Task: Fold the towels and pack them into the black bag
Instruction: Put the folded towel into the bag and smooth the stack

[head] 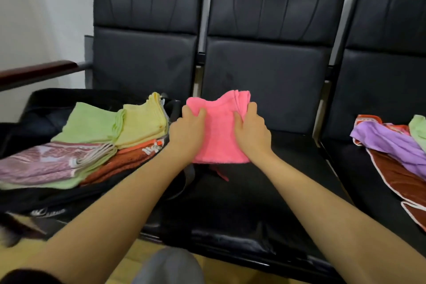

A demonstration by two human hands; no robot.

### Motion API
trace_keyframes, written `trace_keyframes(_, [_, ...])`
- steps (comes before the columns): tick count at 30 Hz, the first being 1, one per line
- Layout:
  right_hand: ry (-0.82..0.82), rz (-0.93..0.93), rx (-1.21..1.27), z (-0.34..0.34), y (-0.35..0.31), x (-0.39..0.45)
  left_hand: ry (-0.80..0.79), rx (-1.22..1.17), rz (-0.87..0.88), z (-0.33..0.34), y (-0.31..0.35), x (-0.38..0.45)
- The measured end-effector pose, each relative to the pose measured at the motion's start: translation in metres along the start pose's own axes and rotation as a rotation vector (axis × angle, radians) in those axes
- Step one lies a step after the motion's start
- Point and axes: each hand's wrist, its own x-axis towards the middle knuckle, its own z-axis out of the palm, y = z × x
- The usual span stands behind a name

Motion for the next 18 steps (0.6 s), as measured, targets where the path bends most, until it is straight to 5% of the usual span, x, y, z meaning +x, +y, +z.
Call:
trace_keyframes(9, [-0.135, -0.049, 0.184, 0.080, -0.124, -0.002, 0.004, 0.076, -0.167, -0.022, -0.147, -0.003])
trace_keyframes(14, [-0.187, -0.038, 0.191, 0.139, -0.170, 0.004, 0.054, -0.161, -0.376, -0.021, -0.214, 0.003])
trace_keyframes(18, [-0.180, -0.101, 0.190, 0.172, -0.189, 0.015, 0.060, -0.095, -0.334, -0.005, -0.250, 0.018])
